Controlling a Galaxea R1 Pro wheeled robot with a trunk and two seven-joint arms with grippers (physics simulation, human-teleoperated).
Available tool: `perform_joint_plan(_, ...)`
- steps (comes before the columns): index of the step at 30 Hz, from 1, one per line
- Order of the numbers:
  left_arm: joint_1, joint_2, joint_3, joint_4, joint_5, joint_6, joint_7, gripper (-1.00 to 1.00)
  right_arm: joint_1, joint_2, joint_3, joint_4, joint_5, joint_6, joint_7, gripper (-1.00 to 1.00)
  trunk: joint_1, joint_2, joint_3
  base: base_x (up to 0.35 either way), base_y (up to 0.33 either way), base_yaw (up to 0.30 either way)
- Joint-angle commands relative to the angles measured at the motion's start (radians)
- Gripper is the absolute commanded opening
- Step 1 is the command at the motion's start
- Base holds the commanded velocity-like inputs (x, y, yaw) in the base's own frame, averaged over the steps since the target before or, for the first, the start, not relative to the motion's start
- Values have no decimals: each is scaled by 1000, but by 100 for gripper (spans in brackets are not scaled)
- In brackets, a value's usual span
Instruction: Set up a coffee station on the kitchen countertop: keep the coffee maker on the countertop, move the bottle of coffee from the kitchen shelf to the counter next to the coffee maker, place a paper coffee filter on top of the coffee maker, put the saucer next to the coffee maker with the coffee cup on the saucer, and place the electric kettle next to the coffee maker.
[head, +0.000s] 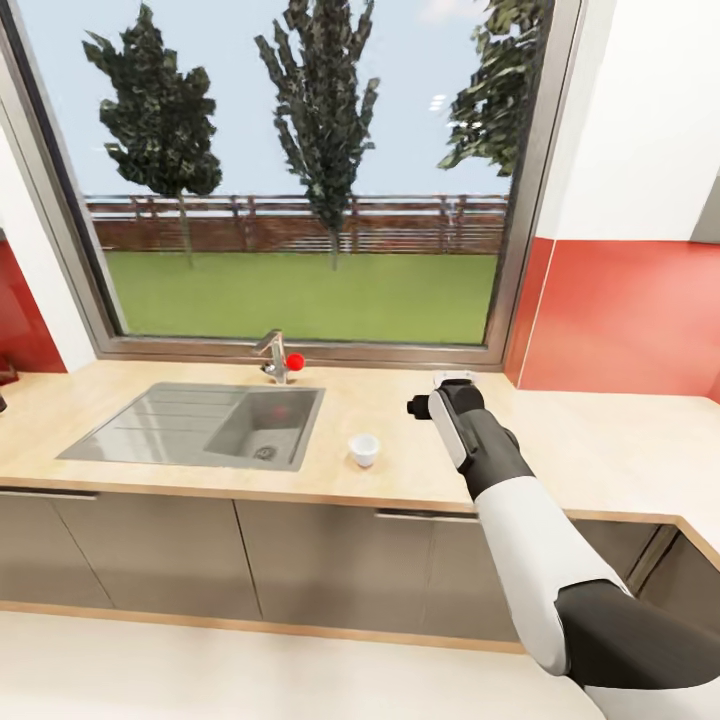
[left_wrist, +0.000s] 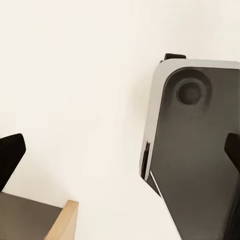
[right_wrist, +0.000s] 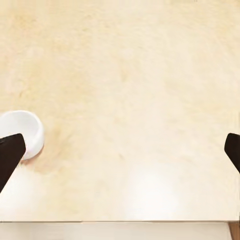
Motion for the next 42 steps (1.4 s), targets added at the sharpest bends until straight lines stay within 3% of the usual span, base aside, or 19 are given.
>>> perform_joint_plan(1, -1, 0, 6, 2, -10, -5, 2, 100, -1, 0, 1, 0, -10, 2, -10, 100, 1, -2, -2, 299, 202, 0)
perform_joint_plan(6, -1, -1, 5, 2, -10, -5, 1, 100, -1, 0, 1, 4, -9, 2, -10, 100, 1, -2, -2, 299, 209, 0)
perform_joint_plan(15, -1, -2, 6, 2, -10, -5, 1, 100, 0, 0, 1, 103, -12, 0, -9, 100, 1, -2, -2, 236, 181, 0)
perform_joint_plan(42, 2, 0, 5, 49, -10, -6, 1, 100, 1, 0, 0, 189, -10, -1, -8, 100, 1, -2, -2, 105, 6, 0)
